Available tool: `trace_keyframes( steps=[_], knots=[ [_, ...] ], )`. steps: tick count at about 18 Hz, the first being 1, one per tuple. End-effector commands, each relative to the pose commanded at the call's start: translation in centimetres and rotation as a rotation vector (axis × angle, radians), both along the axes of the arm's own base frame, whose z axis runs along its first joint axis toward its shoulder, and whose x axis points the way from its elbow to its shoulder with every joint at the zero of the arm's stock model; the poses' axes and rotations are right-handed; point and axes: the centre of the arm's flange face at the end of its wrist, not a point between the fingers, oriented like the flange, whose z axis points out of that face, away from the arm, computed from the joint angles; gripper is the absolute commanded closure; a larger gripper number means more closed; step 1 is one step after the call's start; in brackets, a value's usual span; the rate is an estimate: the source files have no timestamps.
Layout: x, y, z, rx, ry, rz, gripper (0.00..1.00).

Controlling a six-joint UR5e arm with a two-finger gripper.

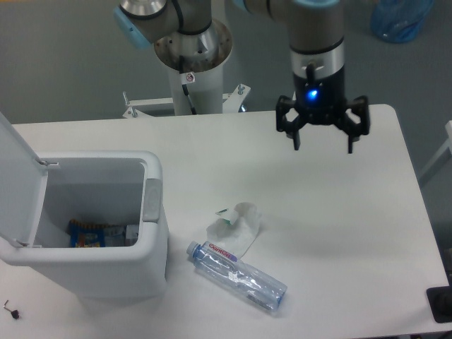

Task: Place the trash in the trash can
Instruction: 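Move the open gripper down over the crumpled white tissue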

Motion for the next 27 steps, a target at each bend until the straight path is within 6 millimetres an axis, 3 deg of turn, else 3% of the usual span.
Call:
trace_keyframes(
  steps=[2, 6, 11, 16, 27],
  knots=[
    [0.7, 0.1, -2.0, -0.039, -0.023, -0.091, 0.00],
    [2.0, 2.6, -5.2, -0.068, -0.073, -0.147, 0.00],
    [3.3, 5.6, -8.8, -0.048, -0.133, 0.011, 0.00],
    [3.1, 6.6, -13.3, -0.067, -0.213, 0.224, 0.00],
    [2.7, 7.1, -17.8, -0.100, -0.283, 0.389, 0.00]
  ],
)
